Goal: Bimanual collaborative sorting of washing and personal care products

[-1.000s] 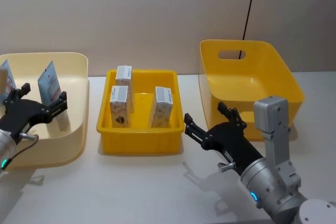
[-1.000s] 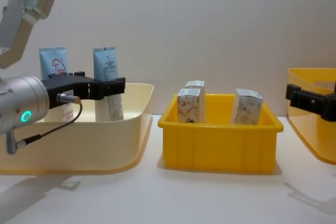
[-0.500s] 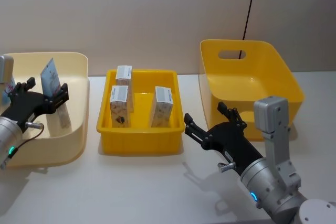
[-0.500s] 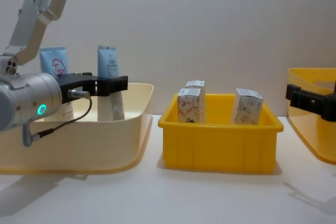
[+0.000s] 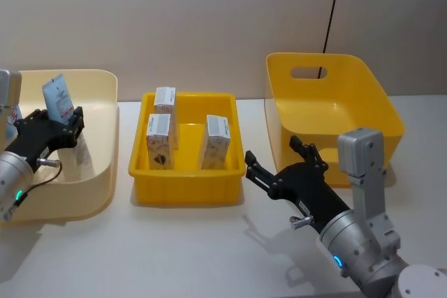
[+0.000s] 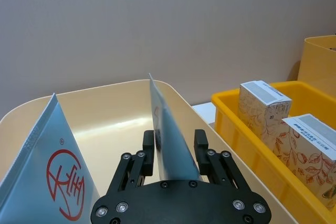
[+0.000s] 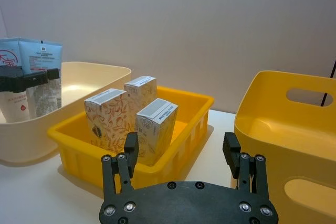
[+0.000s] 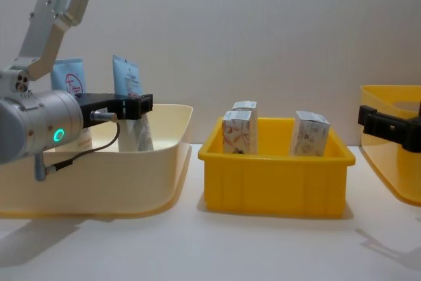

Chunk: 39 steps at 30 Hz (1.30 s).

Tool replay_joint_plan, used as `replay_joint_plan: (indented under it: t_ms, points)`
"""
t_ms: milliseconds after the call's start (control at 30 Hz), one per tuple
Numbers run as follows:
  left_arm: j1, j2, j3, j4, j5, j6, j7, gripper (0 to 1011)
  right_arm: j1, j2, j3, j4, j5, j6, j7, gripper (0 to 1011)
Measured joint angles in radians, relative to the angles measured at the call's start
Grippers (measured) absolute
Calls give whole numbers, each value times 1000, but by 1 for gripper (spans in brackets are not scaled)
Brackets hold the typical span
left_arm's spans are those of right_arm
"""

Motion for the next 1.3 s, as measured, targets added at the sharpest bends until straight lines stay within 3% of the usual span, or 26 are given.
replay_joint_plan:
  t_ms: [167,400,733,1300]
  points:
    - [-5,-3,0,7,1,0,-1,337,0,0,0,0,0,0,0,1001]
    - [-8,-6,0,11,1,0,-1,260,0,0,0,0,0,0,0,1001]
    - [-15,-8,-2,27,0,-12,-24,252,0,0,0,0,0,0,0,1001]
    - [-80,-12,-12,88,-8,-101,-120,252,0,0,0,0,0,0,0,1001]
